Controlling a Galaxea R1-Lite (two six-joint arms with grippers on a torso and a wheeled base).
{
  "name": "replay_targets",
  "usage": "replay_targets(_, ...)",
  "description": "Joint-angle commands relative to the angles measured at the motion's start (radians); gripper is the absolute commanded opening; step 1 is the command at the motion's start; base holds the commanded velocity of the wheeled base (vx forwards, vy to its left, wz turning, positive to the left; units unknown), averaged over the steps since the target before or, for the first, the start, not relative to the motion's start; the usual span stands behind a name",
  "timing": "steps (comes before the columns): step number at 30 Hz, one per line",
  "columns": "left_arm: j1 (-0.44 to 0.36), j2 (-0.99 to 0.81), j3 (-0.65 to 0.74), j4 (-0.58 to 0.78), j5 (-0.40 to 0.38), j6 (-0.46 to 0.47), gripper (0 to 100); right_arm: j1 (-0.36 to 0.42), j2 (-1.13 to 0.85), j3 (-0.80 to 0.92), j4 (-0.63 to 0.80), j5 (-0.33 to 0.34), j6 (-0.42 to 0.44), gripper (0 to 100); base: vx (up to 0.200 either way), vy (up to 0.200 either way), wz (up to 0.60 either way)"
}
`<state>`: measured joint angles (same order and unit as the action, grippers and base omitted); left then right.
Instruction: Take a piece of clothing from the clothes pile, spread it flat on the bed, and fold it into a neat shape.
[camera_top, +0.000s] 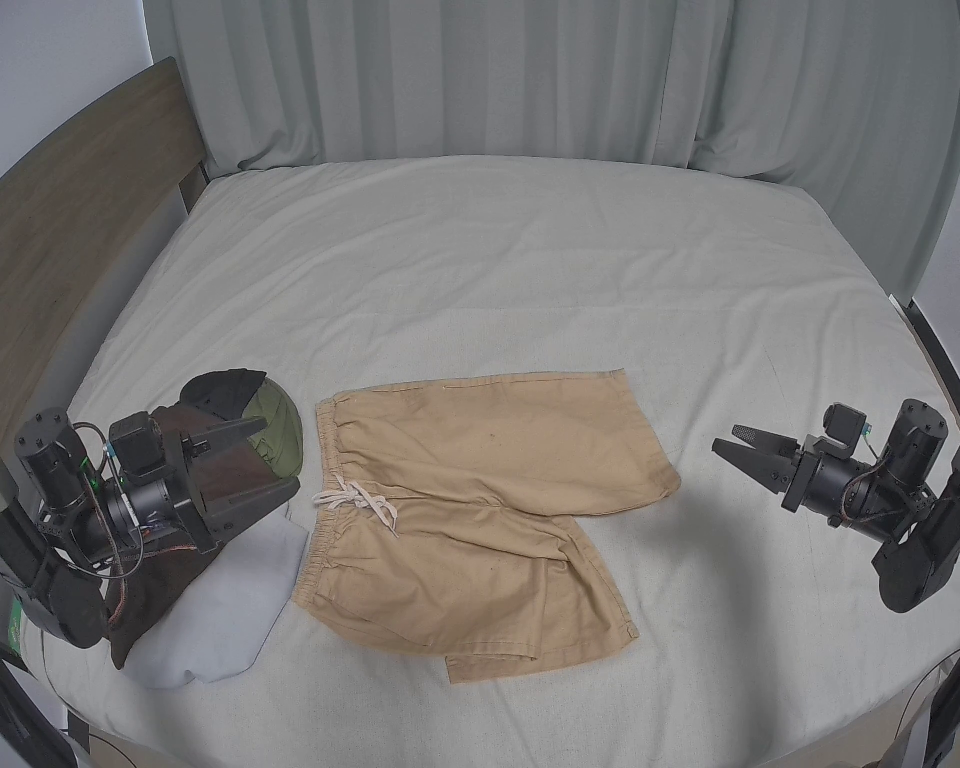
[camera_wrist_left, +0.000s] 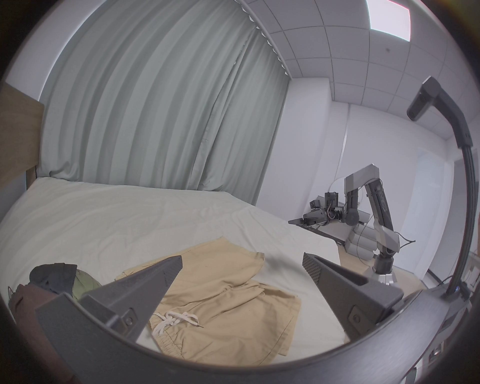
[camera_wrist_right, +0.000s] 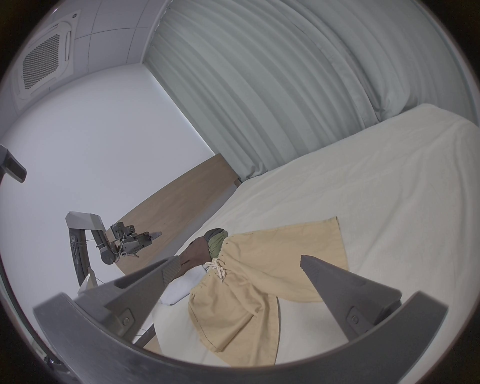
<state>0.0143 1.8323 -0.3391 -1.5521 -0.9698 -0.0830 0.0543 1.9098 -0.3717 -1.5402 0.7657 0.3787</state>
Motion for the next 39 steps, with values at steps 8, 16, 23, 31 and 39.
replay_targets(8, -0.005, 0.064, 0.019, 0.0, -0.01, 0.134, 100, 0.05, 0.083, 0.063, 0.0, -0.009, 0.002, 100, 0.0, 0.0, 0.0)
replay_targets(16, -0.022, 0.091, 0.019, 0.0, -0.026, 0.215, 100, 0.059, 0.147, 0.123, 0.0, -0.011, 0.002, 100, 0.0, 0.0, 0.0)
replay_targets(23, -0.022, 0.096, 0.019, 0.0, -0.013, 0.215, 100, 0.107, 0.239, 0.163, -0.001, -0.013, -0.003, 100, 0.0, 0.0, 0.0)
replay_targets(31, -0.022, 0.096, 0.019, 0.0, -0.013, 0.212, 100, 0.131, 0.334, 0.165, -0.001, -0.017, -0.001, 100, 0.0, 0.0, 0.0)
replay_targets(39, -0.022, 0.113, 0.017, 0.0, -0.012, 0.215, 100, 0.161, 0.405, 0.16, -0.001, -0.029, -0.003, 100, 0.0, 0.0, 0.0)
